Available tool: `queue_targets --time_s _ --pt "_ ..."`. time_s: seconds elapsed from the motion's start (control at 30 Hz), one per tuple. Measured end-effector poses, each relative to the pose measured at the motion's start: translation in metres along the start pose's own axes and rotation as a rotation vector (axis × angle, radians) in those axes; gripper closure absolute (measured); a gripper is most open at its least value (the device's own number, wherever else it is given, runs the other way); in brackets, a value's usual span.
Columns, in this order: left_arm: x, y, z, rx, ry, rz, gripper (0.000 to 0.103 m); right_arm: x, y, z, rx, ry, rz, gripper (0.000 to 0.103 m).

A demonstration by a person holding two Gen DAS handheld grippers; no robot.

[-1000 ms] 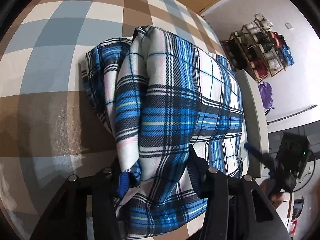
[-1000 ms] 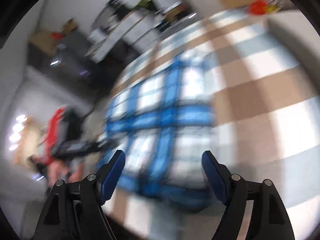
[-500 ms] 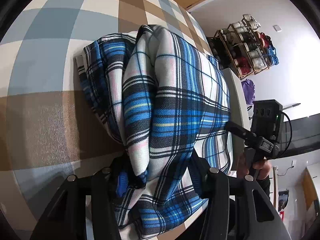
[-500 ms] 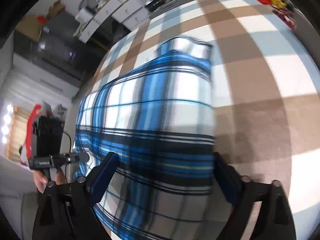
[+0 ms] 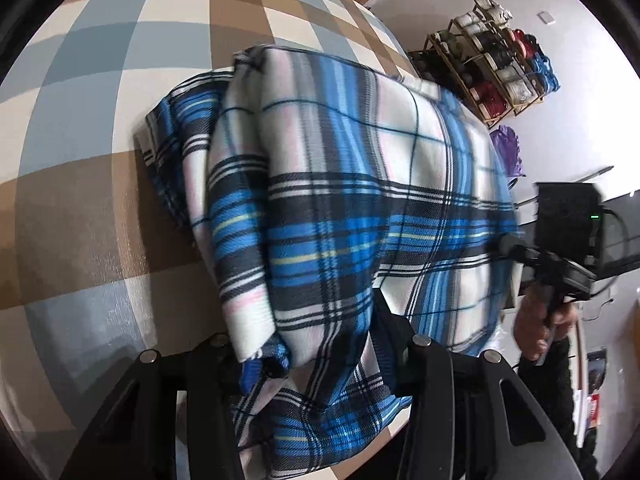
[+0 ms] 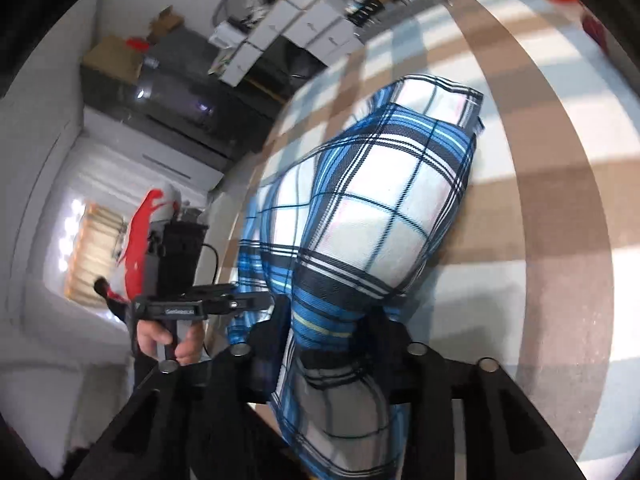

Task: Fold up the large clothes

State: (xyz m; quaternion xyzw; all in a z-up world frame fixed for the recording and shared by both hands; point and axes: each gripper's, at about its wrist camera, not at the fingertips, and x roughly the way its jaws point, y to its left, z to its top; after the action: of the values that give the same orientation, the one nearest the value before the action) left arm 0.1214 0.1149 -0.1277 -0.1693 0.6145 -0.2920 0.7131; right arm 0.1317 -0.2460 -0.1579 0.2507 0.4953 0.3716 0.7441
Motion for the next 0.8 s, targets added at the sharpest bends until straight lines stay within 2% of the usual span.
queue_targets --time_s 0.03,0.1,0.2,0.27,0.33,0.43,0.47,0.57,0.73,0.8 --pt "0.000 0.003 0.000 -0.007 0.000 -0.010 0.064 0.004 -0.010 0.003 0.038 0.007 -0.023 0.053" --pt "0.000 0.004 0.000 -0.009 0.002 -0.015 0.064 0.017 -0.021 0.002 0.079 0.037 -0.048 0.050" --pt "0.000 0.004 0.000 -0.012 -0.007 -0.021 0.064 0.027 -0.022 0.006 0.070 0.048 -0.080 0.043" --pt "0.000 0.001 0.000 -0.013 -0.007 -0.014 0.064 0.031 -0.016 0.008 0.049 0.035 -0.110 0.047" --pt "-0.001 0.001 -0.002 -0.010 -0.005 -0.005 0.063 0.032 -0.009 0.009 0.020 0.011 -0.149 0.066" --pt "0.000 -0.001 -0.004 -0.042 -0.021 -0.022 0.071 0.021 0.005 0.003 -0.036 -0.035 -0.175 0.080" --pt "-0.001 -0.002 -0.005 -0.054 -0.031 -0.045 0.075 0.017 0.011 0.003 -0.064 -0.056 -0.183 0.082" --pt "0.000 -0.019 -0.010 -0.035 -0.049 -0.074 0.082 -0.002 0.028 -0.001 -0.118 -0.114 -0.219 0.085" --pt "0.014 -0.051 -0.012 -0.025 -0.052 -0.130 0.082 -0.050 0.039 -0.001 -0.126 -0.170 -0.223 0.086" --pt "0.019 -0.076 -0.008 -0.001 -0.067 -0.155 0.082 -0.073 0.043 0.000 -0.129 -0.188 -0.242 0.086"
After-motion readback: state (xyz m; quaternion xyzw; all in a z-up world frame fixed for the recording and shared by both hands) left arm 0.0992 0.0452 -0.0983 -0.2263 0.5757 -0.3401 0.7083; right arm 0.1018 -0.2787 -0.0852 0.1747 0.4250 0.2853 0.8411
